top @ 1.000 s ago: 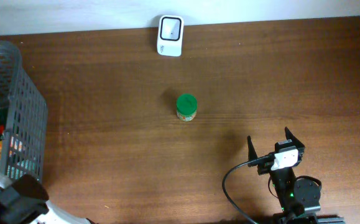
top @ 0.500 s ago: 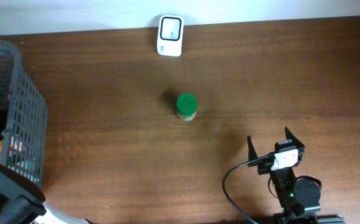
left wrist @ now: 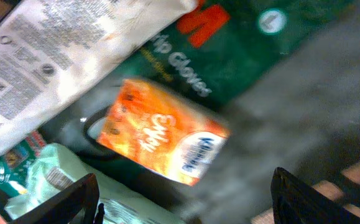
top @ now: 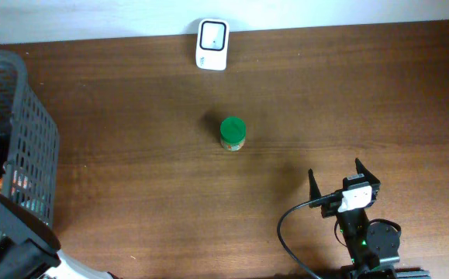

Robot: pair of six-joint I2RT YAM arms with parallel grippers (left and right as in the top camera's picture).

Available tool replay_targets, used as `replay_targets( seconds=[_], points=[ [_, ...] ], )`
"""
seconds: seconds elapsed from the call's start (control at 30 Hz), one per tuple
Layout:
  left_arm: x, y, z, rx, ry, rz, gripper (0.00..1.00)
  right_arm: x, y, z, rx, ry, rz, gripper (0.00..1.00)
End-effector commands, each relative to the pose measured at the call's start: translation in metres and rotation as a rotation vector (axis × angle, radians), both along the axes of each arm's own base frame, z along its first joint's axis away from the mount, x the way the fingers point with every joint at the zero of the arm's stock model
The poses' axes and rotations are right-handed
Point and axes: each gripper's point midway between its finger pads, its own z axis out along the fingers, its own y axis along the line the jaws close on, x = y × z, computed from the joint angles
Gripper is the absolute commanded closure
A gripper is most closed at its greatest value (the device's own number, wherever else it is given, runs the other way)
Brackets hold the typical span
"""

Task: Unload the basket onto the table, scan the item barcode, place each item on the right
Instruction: 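Set the jar down on the table center and release, then reach the left gripper into the basket and grasp the orange box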

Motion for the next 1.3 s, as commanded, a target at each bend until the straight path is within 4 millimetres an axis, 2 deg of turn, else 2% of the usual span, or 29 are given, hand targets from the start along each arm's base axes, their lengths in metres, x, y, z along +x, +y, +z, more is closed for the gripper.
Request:
replay_targets(
  seconds=[0.0, 0.13, 0.4, 0.6, 0.73, 0.8, 0.87, 0.93, 1.0, 1.07, 1.27],
  points=[
    [-0.025, 0.008, -0.016, 0.061, 0.101, 0.035, 0.23, 0.000, -0.001, -0.002, 0.014, 0.002, -0.002, 0.02],
    [-0.024, 0.011, -0.029, 0.088, 0.095, 0.008, 0.30, 0.000, -0.001, -0.002, 0.014, 0.002, -0.002, 0.02],
    [-0.011, 0.018, -0.030, 0.123, 0.062, -0.034, 0.34, 0.000, -0.001, -0.002, 0.014, 0.002, -0.002, 0.02],
    [-0.010, 0.013, -0.057, 0.078, 0.111, -0.073, 0.40, 0.000, -0.001, -0.002, 0.014, 0.002, -0.002, 0.02],
    [-0.009, 0.012, -0.060, 0.069, 0.114, -0.076, 0.71, 0.000, -0.001, -0.002, 0.014, 0.002, -0.002, 0.02],
    [-0.009, 0.011, -0.060, 0.066, 0.112, -0.077, 0.74, 0.000, -0.001, -0.002, 0.014, 0.002, -0.002, 0.02],
    [-0.009, 0.011, -0.057, 0.067, 0.112, -0.076, 0.85, 0.000, -0.001, -0.002, 0.014, 0.002, -0.002, 0.02],
    [-0.004, 0.012, -0.045, 0.063, 0.097, -0.078, 1.00, 0.000, -0.001, -0.002, 0.014, 0.002, -0.002, 0.02],
    [0.004, 0.013, -0.027, 0.059, 0.061, -0.080, 1.00, 0.000, -0.001, -0.002, 0.014, 0.002, -0.002, 0.02],
    [0.011, 0.015, 0.000, 0.074, 0.020, -0.083, 1.00, 0.000, -0.001, -0.002, 0.014, 0.002, -0.002, 0.02],
    [0.021, 0.010, 0.105, 0.186, -0.180, -0.095, 1.00, 0.000, -0.001, -0.002, 0.014, 0.002, -0.002, 0.02]
  ],
)
